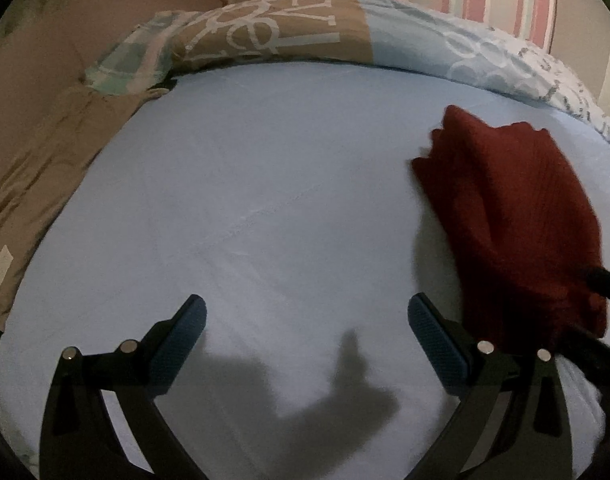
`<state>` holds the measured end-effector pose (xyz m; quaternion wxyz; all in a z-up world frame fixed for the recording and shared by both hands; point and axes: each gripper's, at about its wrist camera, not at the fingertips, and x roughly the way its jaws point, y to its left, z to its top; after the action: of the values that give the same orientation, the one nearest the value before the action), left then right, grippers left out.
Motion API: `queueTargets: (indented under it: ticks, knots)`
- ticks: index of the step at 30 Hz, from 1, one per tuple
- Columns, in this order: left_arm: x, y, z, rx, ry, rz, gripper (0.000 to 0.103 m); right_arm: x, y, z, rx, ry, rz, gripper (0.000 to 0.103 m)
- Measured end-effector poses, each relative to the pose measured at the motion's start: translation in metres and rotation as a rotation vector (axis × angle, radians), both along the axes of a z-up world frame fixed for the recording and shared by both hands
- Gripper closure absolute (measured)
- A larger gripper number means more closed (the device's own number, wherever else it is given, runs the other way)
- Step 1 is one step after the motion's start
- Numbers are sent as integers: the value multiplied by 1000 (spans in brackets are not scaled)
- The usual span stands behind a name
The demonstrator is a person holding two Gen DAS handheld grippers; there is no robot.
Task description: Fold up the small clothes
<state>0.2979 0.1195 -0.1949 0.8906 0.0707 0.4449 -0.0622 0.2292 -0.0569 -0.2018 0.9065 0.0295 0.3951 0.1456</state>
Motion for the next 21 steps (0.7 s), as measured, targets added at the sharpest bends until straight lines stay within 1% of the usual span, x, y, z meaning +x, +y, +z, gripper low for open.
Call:
queueTargets:
  ticks: [1,2,3,4,6,7,8,10,13,14,15,16,17,18,19,21]
  knots:
    - [-2,-3,2,-7,-3,-10,2,-13,-10,6,-20,-32,-8,9]
    - [-4,-8,5,-16,-4,-28,2,-22,-22,9,-49,-59,-30,9]
    - [-6,-15,7,-27,0,-45,2,-27,-34,10,-75,-68,-72,9]
    - [-8,-22,8,-39,2,-64,2,-31,-44,8,-79,-68,-103,9]
    - [-14,-40,13,-64,-10,-120,2,-32,-72,0,-50,-38,-192,9]
    - [-19,-50,15,-64,-25,-148,2,-31,-80,-2,-32,-23,-220,9]
    - [-23,-64,17,-49,-46,-184,2,-31,-90,-5,-4,-13,-249,9]
    - [-27,-82,17,-35,-53,-244,2,-33,-99,-9,27,-5,-274,9]
    - [-31,-105,10,-5,-42,-322,7,-36,-105,-14,44,5,-294,9]
    - [-32,-109,8,4,-41,-337,13,-36,-107,-15,47,8,-295,9]
    - [-33,-115,5,18,-34,-356,30,-36,-107,-16,48,8,-295,9]
    - [-32,-118,1,30,-20,-360,42,-37,-107,-16,46,8,-297,9]
    - [-29,-119,-4,21,11,-361,59,-36,-107,-16,46,9,-298,9]
    - [-25,-117,-11,-13,57,-357,62,-35,-108,-17,51,10,-300,9]
    - [-22,-113,-13,-33,74,-349,63,-34,-108,-16,55,10,-303,9]
    - [-19,-106,-15,-68,88,-337,69,-35,-111,-16,63,9,-308,9]
